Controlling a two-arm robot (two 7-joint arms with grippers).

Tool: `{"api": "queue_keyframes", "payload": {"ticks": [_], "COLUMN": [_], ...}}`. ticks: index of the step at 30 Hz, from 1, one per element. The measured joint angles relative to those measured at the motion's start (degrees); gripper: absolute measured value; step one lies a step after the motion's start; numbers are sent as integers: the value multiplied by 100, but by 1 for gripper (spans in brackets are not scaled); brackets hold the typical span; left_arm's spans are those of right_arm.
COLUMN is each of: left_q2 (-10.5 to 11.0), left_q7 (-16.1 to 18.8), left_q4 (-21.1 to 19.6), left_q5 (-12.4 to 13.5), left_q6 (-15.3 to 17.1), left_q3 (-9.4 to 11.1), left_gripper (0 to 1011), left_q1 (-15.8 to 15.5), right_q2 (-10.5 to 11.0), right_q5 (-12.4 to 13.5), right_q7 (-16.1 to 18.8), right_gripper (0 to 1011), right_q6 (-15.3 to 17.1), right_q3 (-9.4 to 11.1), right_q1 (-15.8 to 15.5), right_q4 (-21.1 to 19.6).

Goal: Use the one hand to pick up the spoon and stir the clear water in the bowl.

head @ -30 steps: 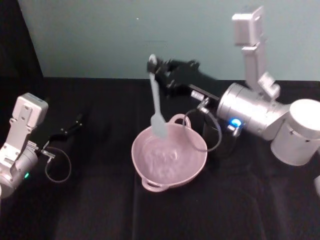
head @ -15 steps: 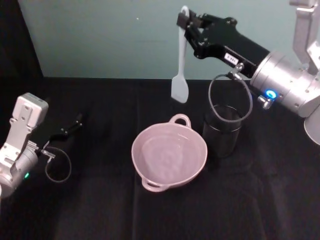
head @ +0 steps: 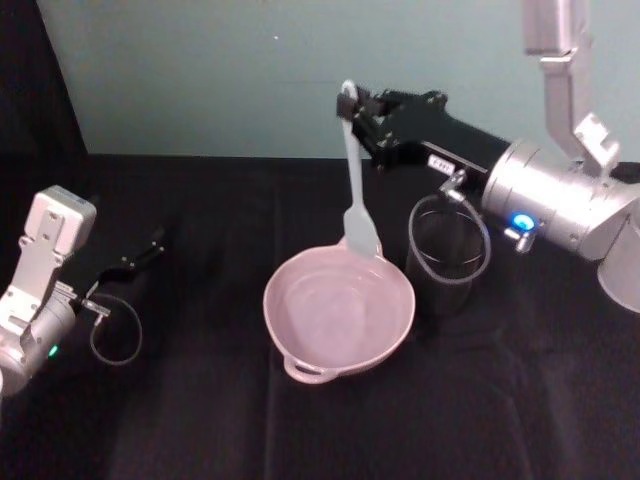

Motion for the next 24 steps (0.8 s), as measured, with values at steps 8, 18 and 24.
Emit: {"api": "queue_keyframes", "payload": {"ticks": [8, 18, 24], "left_q2": [0, 0, 0], "left_q7": [0, 0, 0], "left_q4": [0, 0, 0], "left_q5": [0, 0, 0], "left_q6": [0, 0, 0], "left_q3": [0, 0, 0], "left_gripper": [1011, 1011, 1011], "left_q1": [0, 0, 0], "right_q2": [162, 452, 370], "right_q5": [25, 150, 440], "right_q7": [-223, -380, -334], "right_gripper": [110, 110, 110], "right_q6": [-251, -309, -458], "right_q3": [433, 1022, 1219], "right_q1": [-193, -562, -760], "right_q4": [-256, -365, -35]}}
